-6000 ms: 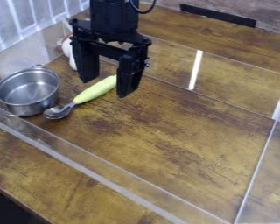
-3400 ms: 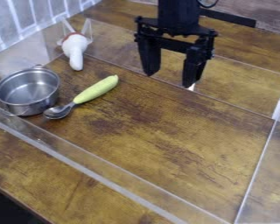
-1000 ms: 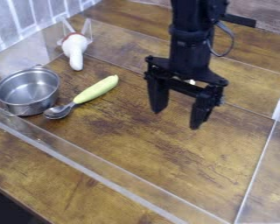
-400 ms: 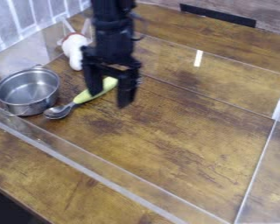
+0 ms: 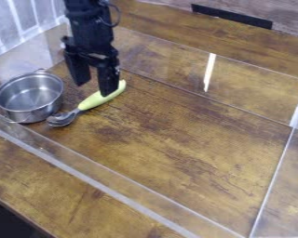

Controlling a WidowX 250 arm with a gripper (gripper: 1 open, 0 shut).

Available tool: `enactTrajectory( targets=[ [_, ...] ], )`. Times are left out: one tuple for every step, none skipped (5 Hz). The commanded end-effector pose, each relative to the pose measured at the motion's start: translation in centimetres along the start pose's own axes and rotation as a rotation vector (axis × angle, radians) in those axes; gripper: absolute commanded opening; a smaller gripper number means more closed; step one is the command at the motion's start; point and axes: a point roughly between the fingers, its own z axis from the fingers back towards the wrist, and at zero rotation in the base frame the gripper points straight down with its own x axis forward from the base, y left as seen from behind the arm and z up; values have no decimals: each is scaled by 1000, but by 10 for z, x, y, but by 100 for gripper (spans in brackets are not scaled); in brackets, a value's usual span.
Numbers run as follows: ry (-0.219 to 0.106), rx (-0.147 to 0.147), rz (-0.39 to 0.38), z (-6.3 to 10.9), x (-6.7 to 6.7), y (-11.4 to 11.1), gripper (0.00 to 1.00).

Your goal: Move the green spoon to the left

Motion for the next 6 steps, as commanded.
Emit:
enactTrajectory(
  targets=[
    [-78,20,31,16,11,16,100],
    [-80,13,51,11,13,21,100],
    [-81,5,73,2,14,22,100],
    [-82,-7,94,-7,16,23,100],
    [-82,-18,121,-15,19,25,100],
    [-84,-26,137,-13,27,31,100]
  ],
)
